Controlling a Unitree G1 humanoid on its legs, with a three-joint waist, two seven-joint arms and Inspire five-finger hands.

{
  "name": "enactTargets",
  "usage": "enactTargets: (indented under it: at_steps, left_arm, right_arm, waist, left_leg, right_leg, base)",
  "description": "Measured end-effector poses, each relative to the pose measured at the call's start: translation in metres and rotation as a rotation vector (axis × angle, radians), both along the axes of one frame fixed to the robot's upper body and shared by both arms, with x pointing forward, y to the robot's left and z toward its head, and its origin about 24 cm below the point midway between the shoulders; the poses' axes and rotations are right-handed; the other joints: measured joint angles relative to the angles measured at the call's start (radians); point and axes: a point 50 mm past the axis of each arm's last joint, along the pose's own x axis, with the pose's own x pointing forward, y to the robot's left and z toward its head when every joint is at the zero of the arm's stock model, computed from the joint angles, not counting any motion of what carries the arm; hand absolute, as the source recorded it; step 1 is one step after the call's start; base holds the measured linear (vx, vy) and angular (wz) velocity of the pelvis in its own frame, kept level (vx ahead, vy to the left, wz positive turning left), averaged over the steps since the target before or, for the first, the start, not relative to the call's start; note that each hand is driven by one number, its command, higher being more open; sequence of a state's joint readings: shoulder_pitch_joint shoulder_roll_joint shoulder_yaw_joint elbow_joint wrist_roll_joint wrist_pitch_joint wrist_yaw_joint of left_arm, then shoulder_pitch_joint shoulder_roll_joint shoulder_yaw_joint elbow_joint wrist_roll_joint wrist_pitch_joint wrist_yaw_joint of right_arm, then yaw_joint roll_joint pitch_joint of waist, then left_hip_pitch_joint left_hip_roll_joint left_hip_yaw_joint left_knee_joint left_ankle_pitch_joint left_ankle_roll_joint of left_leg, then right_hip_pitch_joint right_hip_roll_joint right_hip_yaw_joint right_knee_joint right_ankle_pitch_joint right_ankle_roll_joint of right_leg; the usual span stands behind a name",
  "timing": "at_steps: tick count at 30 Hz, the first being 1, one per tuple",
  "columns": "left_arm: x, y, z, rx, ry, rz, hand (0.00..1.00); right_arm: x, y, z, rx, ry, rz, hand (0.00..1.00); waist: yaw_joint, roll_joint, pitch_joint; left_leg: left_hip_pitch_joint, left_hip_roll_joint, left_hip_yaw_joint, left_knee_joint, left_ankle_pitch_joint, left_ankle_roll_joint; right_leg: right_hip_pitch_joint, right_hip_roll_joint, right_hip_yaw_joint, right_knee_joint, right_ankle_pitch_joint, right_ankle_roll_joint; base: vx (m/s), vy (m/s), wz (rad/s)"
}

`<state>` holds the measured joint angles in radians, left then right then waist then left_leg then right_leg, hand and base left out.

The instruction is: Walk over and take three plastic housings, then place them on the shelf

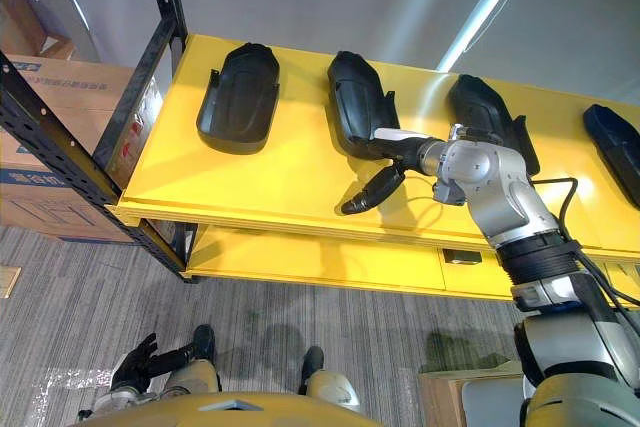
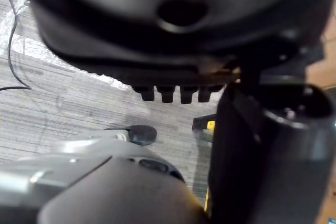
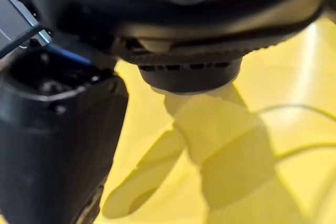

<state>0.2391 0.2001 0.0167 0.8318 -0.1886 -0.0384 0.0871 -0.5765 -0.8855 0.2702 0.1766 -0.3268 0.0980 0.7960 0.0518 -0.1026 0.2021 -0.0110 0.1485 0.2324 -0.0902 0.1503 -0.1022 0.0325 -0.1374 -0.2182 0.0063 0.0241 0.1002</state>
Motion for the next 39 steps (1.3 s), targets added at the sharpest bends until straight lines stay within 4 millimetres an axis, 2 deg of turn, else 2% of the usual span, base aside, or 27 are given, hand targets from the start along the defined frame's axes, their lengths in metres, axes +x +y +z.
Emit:
enactTargets:
  at_steps: [5, 15, 29, 39]
  left_arm:
    - [-0.002, 0.001, -0.001, 0.005, 0.01, 0.004, 1.0]
    - [-0.003, 0.001, -0.002, 0.008, 0.018, 0.007, 1.0]
    - [-0.005, -0.001, -0.003, 0.007, 0.03, 0.012, 1.0]
    - [-0.005, -0.005, -0.004, -0.002, 0.032, 0.006, 1.0]
  right_arm:
    - [-0.004, -0.002, -0.005, 0.009, 0.051, -0.004, 1.0]
    - [-0.006, -0.01, -0.01, 0.024, 0.095, -0.086, 1.0]
    - [-0.002, -0.024, -0.021, 0.09, 0.057, -0.216, 1.0]
    - [0.0, -0.025, -0.02, 0.094, 0.013, -0.222, 1.0]
  waist:
    - [-0.001, -0.011, -0.012]
    - [0.0, -0.009, -0.02]
    - [-0.001, 0.002, -0.034]
    - [-0.002, 0.027, -0.038]
  left_leg:
    - [0.002, 0.0, 0.004, 0.0, -0.002, -0.001]
    - [0.003, 0.0, 0.005, 0.0, -0.002, -0.001]
    - [0.001, 0.0, 0.005, 0.0, -0.004, -0.004]
    - [0.0, 0.0, 0.005, 0.0, -0.004, -0.003]
  right_leg:
    - [-0.001, 0.0, 0.003, 0.0, 0.002, 0.0]
    - [-0.004, -0.001, 0.005, 0.008, -0.003, -0.006]
    - [-0.007, -0.001, 0.006, 0.01, -0.005, -0.003]
    - [-0.008, 0.0, 0.005, 0.009, -0.005, -0.003]
  base:
    - [0.0, 0.0, 0.0]
    - [0.0, 0.0, 0.0]
    - [0.0, 0.0, 0.0]
    - [0.0, 0.0, 0.0]
